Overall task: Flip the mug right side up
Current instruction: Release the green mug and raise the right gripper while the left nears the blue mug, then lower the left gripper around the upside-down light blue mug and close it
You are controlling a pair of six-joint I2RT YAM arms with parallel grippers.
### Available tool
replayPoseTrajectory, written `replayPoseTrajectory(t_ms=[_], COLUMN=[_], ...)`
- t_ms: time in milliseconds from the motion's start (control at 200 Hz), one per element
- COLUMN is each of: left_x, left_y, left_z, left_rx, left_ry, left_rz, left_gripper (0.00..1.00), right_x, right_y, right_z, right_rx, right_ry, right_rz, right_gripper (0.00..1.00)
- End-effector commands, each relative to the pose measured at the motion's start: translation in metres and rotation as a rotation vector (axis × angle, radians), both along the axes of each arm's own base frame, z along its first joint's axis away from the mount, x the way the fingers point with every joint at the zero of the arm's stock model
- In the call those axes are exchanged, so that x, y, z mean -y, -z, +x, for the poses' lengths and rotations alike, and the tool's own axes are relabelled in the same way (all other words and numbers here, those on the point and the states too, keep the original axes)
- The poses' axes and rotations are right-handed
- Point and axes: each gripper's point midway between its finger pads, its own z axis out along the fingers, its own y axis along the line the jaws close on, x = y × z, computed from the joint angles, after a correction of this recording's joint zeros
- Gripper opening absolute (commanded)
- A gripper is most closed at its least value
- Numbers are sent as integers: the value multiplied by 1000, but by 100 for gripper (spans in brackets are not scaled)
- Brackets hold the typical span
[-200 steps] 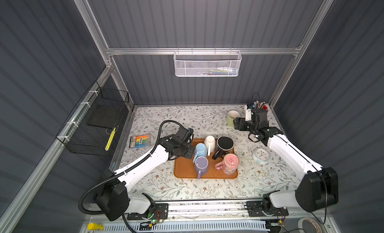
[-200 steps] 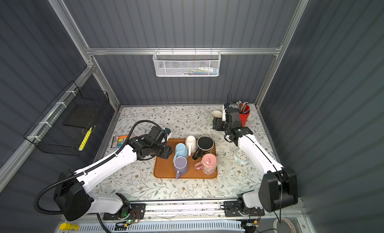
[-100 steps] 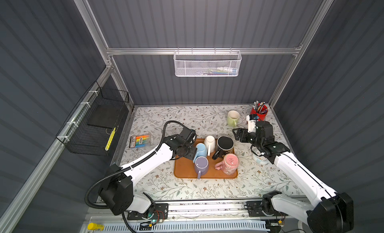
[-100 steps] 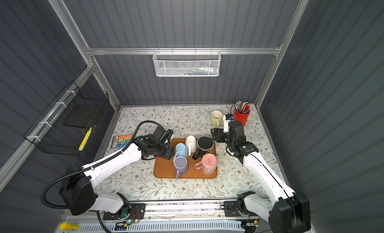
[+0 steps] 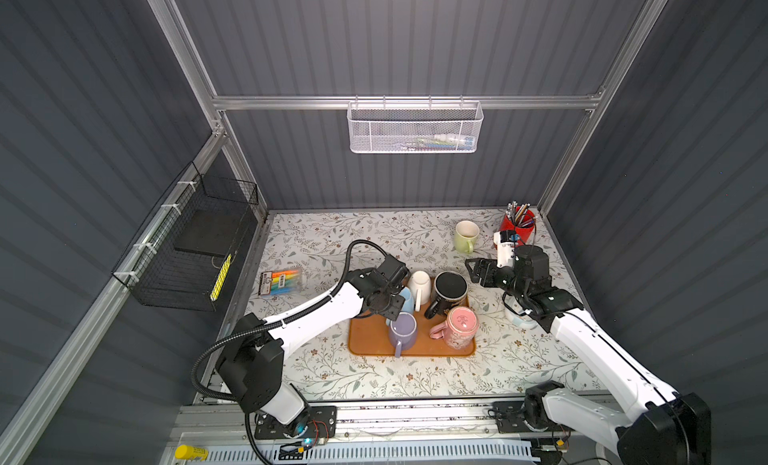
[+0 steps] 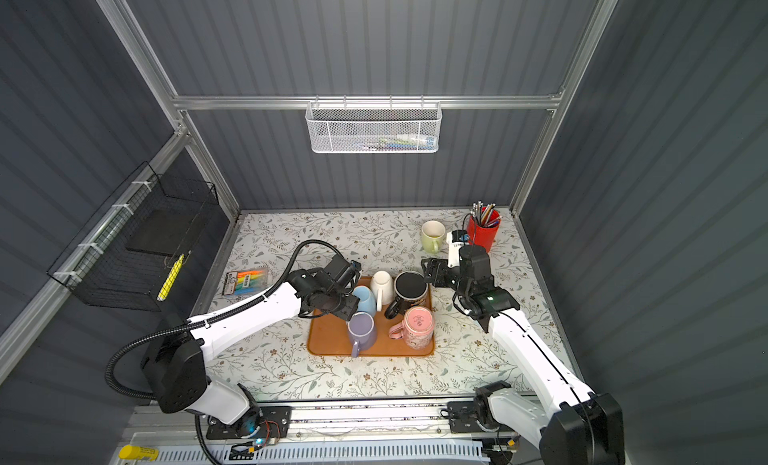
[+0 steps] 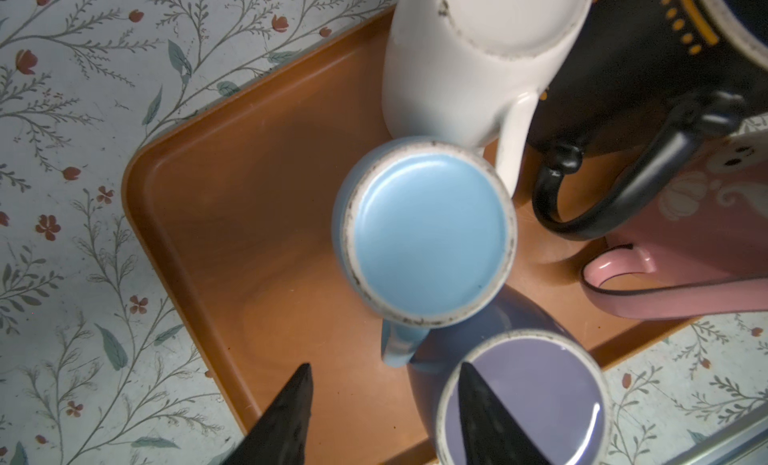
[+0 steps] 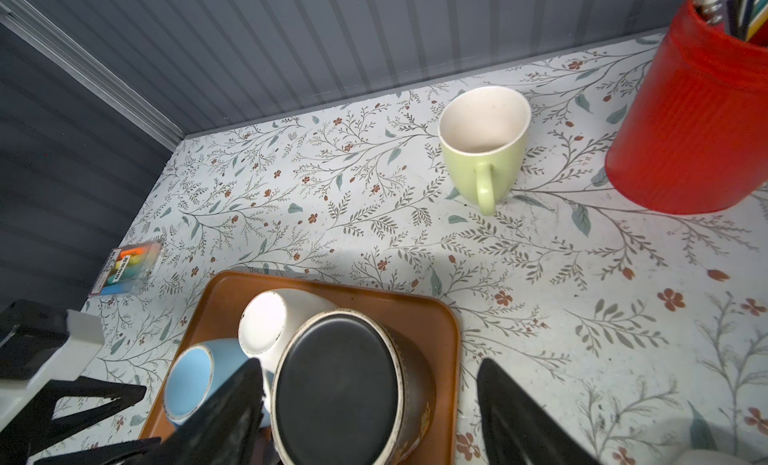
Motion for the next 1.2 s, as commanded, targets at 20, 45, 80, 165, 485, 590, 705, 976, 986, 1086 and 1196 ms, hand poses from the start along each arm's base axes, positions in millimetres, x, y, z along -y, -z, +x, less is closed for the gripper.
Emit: replayPoseTrajectory(t_ms=[20, 45, 80, 165, 485, 590, 705, 976, 986, 1086, 1196], left_x=[0, 0, 1, 5, 2, 1, 0, 5, 5, 8, 13], left_y=[-3, -1, 0, 3, 18, 23, 27, 33, 33, 35, 38], left_z=[3, 3, 4, 6, 7, 7, 10, 12, 12, 13, 14], left_rx=[0, -3, -6, -12, -19, -20, -23, -25, -26, -29, -38], left_ry=[-7, -5, -5, -3, -3, -3, -3, 14, 15, 20, 29], left_rz=[38, 45, 47, 47, 89, 102, 125, 123, 123, 116, 113], left_gripper=[54, 54, 53, 52, 55, 52, 45, 41, 41, 41, 40], right_x=[-3, -3, -2, -2, -6, -7, -8, -8, -8, -8, -8], right_y=[-3, -2, -2, -3, 4, 5, 8, 11, 11, 11, 12], right_z=[-4, -4, -5, -6, -4, -3, -2, -2, -2, -2, -1], right_rx=[16, 18, 20, 25, 10, 7, -3, -13, -14, -16, -19], right_ry=[-12, -11, -10, -9, -22, -24, -27, -28, -28, -30, -27], right_rz=[22, 20, 17, 17, 29, 33, 34, 29, 30, 30, 26], right_gripper=[80, 80, 80, 79, 79, 78, 78, 78, 78, 78, 78])
